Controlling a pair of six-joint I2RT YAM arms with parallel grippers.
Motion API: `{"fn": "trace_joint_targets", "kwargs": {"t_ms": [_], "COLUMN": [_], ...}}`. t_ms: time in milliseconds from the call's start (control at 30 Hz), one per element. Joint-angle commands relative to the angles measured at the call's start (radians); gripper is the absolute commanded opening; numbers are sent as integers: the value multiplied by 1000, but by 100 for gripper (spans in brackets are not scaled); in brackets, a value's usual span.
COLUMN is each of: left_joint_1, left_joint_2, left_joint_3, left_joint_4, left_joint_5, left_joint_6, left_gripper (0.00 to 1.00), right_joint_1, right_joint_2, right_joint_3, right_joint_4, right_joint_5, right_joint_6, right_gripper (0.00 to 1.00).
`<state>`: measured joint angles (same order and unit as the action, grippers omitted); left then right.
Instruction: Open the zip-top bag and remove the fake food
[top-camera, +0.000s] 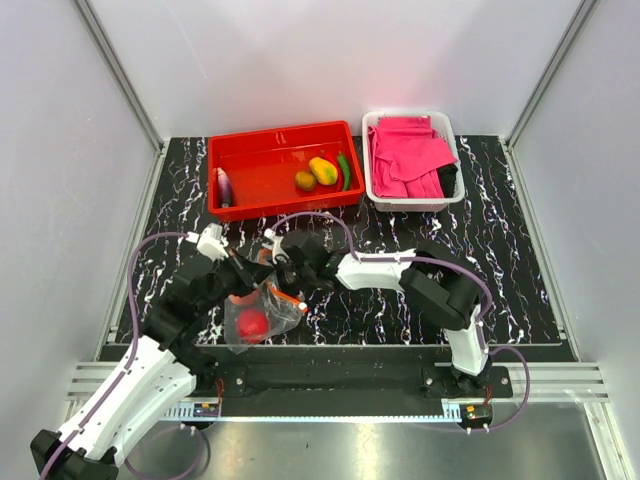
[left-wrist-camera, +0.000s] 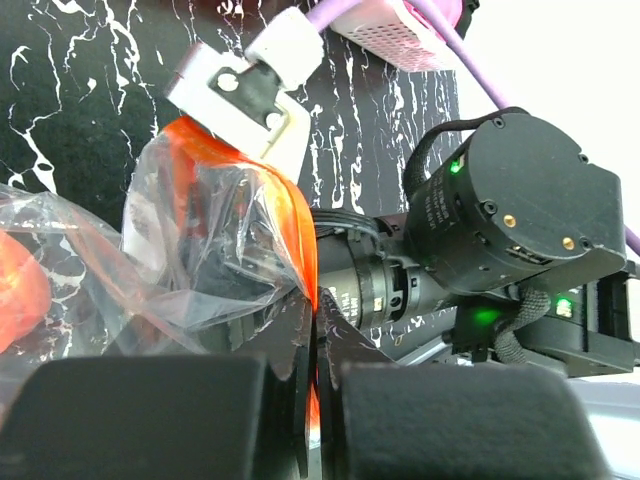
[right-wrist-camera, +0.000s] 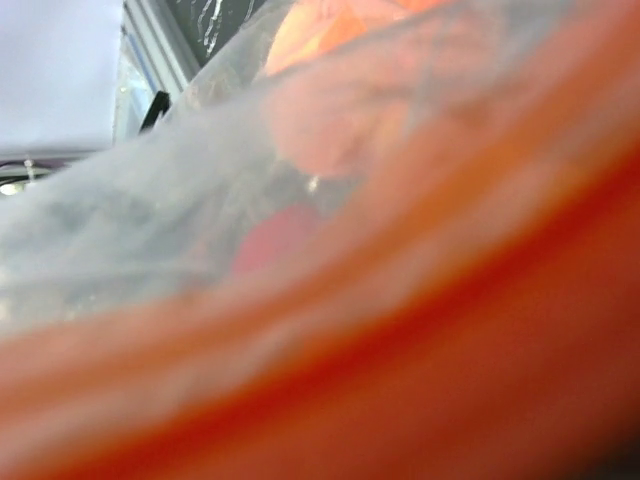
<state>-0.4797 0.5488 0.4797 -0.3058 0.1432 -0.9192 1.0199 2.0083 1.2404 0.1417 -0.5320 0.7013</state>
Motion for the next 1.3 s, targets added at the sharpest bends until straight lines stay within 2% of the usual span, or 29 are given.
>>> {"fn": "trace_joint_targets", "kwargs": {"t_ms": [0,100,200,233,333,400,633,900,1167,1267], "left_joint_1": [-2,-2,-3,-2,-2,-2,-16,-71,-115,-143], "left_joint_2": [-26,-44,-47,-41,32,112,287,416,513,531], "left_joint_3": [7,16,20,23,57,104,210,315,428,458], "left_joint_4": [-29,-53,-50,-12,42,53,126,159,160,159], "left_joint_5": [-50,-71,-76,-53,-7,7,58,64,81,76], "left_joint_6": [20,32,40,46,66,86,92,117,148,155], "left_gripper": [0,0,0,0,0,0,0,0,0,0], "right_joint_1": [-12,-34,-34,-34,-34,-34,-34,-37,-79,-112], "right_joint_2": [-100,-112,-114,-118,-135,-137,-123,-169,-263,-296], "right_joint_3": [-16,-21,-16,-18,-25,-25,-7,-32,-114,-157], "right_joint_4": [-34,-47,-54,-53,-59,-62,-71,-71,-63,-47], "right_joint_5": [63,41,-11,-25,-62,-85,-85,-46,44,58], "right_joint_6": [-56,-69,-79,-82,-103,-117,-125,-125,-97,-72], "right_gripper": [22,21,36,45,55,66,85,89,75,73]}}
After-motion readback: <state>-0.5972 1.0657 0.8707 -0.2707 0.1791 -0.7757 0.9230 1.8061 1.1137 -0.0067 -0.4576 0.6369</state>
